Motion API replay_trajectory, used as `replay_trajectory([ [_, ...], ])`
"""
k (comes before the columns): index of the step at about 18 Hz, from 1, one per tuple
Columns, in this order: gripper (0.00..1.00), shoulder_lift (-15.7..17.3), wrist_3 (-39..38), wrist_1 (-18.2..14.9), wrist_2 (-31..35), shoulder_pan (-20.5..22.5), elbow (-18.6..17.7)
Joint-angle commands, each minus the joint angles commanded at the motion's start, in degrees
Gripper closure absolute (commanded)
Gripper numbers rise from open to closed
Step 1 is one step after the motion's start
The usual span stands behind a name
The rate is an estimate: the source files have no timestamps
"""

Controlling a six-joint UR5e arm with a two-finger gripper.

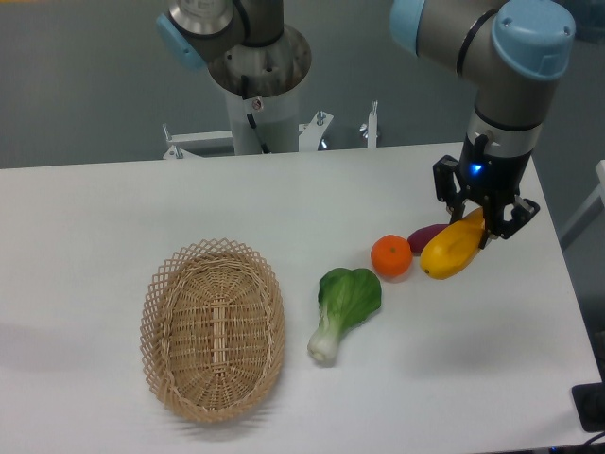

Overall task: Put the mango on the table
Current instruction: 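Hold the yellow mango in the gripper and begin lifting it, then carry the yellow mango away from the orange and lower it to the table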

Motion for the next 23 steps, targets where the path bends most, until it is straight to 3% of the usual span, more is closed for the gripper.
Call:
replay_trajectory([
  [15,0.54,-1.40,-1.32,1.32,-0.18,-0.70,0.53],
  [20,0.54,-2.98,-5.70,4.47,-0.18,-2.28,0.44],
  [23,0.54,-4.48,-10.71,9.03,-0.18,-3.77,0.18],
])
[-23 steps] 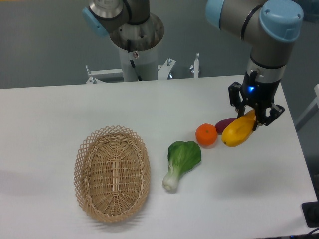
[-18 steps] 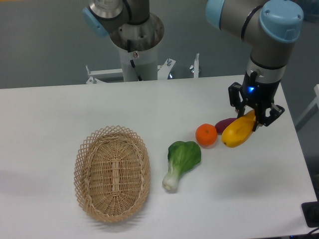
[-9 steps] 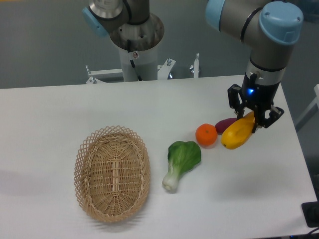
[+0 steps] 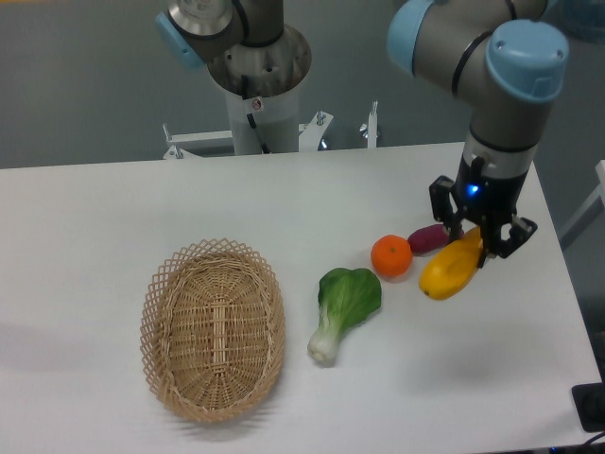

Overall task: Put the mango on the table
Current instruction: 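Carry the yellow mango away from the orange and lower it to the table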

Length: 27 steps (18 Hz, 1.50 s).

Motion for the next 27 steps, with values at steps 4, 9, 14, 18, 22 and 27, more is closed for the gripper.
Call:
replay_trajectory([
  [4,0.55,-1.93,-2.03,4.32,0.00,-1.67,-0.79],
  [9,0.56,-8.34,-0.20,13.53,0.26,-2.90,-0.88],
  [14,0.56,-13.01,7.36,17.24,1.67,-2.91,-1.14],
  [18,0.56,-13.28,11.23,17.33,2.63,-2.90,-3.86],
  [22,0.56,-13.19,15.27,17.33,5.01,-2.64,-5.80],
  [27,0.56,-12.93,16.16,17.33,5.10,-2.64,-7.21],
])
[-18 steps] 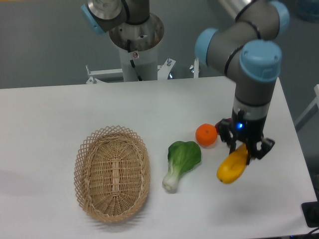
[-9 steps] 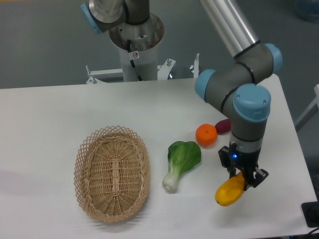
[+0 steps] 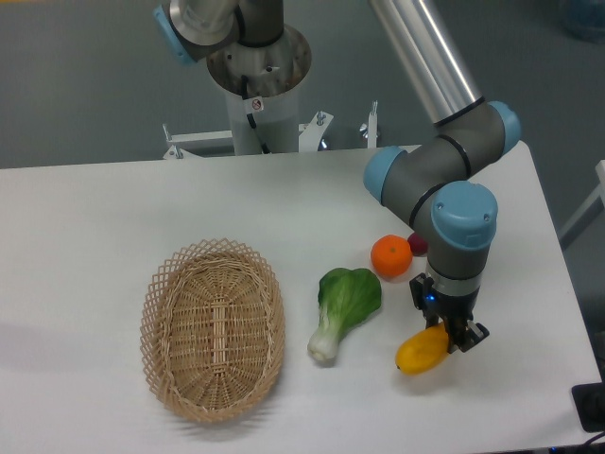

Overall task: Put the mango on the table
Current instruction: 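Carry the yellow mango away from the orange and lower it to the table, then open the gripper to release the mango on the table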

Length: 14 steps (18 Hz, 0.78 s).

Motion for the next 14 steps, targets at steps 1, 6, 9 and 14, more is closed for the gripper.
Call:
replay_trajectory([
  [1,0.56,0.00,0.00,0.00,0.09,0.00,-0.09],
  [6,0.55,-0.09,-0.35,0.00,3.33,-0.26,-1.14],
  [9,0.55,0.00,-0.70,0.00,3.52,-0.26,-1.14],
  [14,0.42,0.09,-0.88,0.26,3.52,-0.35,-1.14],
])
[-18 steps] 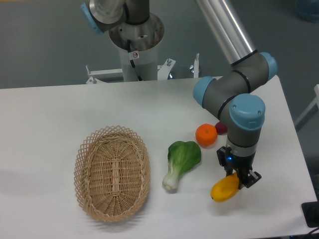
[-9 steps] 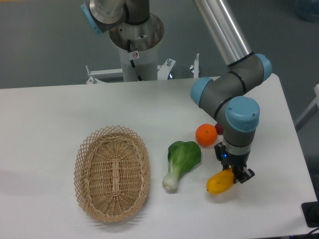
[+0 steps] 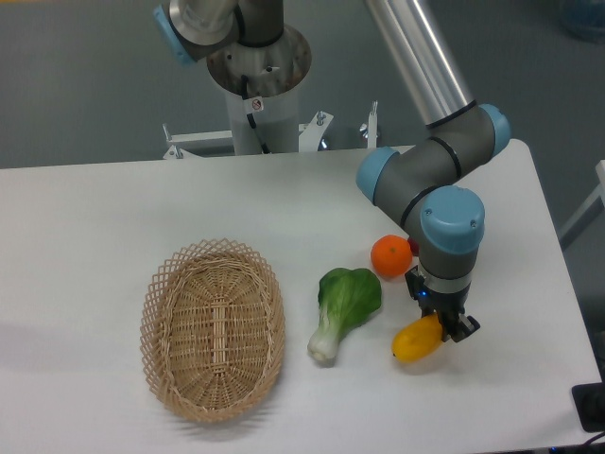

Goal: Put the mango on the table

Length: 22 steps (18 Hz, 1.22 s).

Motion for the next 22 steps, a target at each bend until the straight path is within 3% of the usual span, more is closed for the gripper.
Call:
replay_trajectory([
  [1,0.37,-0.09,0.00,0.00,0.00,0.00,0.09],
  [4,0.08,0.00,-0.09,1.23,0.00,0.00,0.35],
  [6,0.01,0.26,-0.17,1.93,-0.09,0.00,0.88],
  [8,0.01,0.61,-0.61,1.93,-0.18,-0.09,1.32],
  [10,0.01,0.97,-0.88,1.32,-0.35,-0.09,3.94],
  [13,0.01,2.11,-1.58,-4.02,-0.26,-0.79,8.42],
  [18,0.01,2.46,-3.43,-16.67,-0.79,-1.14,18.61],
  [22,0.01,2.81,-3.69,-23.45,-2.19,-0.53,25.65],
])
